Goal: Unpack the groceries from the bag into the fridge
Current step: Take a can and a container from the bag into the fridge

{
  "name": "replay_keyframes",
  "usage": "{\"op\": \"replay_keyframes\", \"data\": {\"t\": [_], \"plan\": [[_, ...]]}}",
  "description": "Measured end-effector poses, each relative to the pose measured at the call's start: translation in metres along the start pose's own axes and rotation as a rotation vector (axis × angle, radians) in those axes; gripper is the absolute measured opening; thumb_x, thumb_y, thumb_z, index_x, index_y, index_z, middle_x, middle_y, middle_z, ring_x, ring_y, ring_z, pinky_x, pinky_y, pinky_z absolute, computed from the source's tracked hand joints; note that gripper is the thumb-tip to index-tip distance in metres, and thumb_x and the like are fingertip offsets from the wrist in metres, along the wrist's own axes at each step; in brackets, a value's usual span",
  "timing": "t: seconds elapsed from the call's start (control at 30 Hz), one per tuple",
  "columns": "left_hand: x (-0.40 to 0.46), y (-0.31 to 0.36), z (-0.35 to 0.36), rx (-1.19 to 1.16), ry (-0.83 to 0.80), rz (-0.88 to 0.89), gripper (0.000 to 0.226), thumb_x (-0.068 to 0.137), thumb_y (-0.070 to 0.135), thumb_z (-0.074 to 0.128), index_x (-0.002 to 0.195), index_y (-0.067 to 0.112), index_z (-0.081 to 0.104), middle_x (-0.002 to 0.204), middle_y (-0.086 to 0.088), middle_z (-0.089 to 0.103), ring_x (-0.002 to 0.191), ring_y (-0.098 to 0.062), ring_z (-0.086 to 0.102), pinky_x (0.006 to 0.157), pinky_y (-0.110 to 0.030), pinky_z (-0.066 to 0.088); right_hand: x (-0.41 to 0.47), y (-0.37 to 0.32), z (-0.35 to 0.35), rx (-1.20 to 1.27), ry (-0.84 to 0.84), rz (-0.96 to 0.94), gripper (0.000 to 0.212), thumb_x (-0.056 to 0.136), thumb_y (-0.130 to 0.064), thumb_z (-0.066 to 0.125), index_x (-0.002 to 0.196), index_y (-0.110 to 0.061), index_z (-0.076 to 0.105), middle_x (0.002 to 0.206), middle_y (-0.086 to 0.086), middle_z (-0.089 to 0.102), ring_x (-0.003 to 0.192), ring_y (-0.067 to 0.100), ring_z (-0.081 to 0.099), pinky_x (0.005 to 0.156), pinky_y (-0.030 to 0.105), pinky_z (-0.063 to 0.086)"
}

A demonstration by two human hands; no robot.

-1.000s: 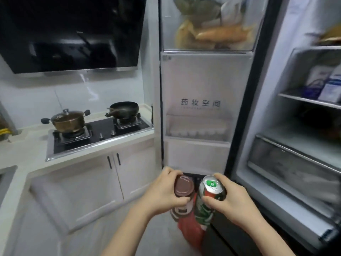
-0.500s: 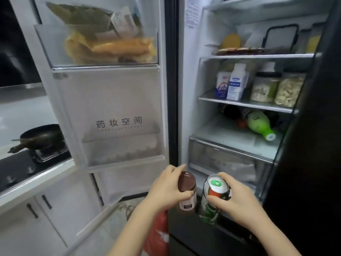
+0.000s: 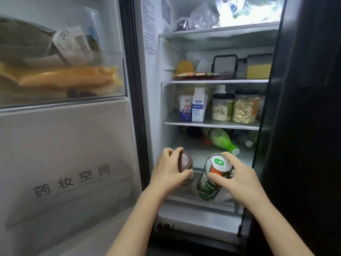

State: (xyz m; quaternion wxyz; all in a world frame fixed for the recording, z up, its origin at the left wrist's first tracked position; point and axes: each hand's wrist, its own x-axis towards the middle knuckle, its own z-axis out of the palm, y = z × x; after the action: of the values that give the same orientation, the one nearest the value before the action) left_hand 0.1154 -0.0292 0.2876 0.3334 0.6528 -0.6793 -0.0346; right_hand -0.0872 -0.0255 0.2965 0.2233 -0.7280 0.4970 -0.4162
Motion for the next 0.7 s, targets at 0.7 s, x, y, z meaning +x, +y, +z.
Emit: {"op": "replay_keyframes", "data": {"t": [0.7], "plan": [[0.113, -0.015, 0.052, 0.029, 0.006, -0.079, 0.055, 0.091, 0.039, 0.056, 0.143, 0.027, 0.04, 0.148, -0.005, 0.036, 0.135, -0.023, 0.032, 0.103, -0.037, 0.037, 0.101, 0.038, 0.05, 0.073, 0.261, -0.036, 0.054, 0.071, -0.026, 0.079, 0.118, -0.022, 0.053, 0.107, -0.007, 0.064, 0.101, 0.011, 0.057, 0.082, 0.021, 0.045]]}}
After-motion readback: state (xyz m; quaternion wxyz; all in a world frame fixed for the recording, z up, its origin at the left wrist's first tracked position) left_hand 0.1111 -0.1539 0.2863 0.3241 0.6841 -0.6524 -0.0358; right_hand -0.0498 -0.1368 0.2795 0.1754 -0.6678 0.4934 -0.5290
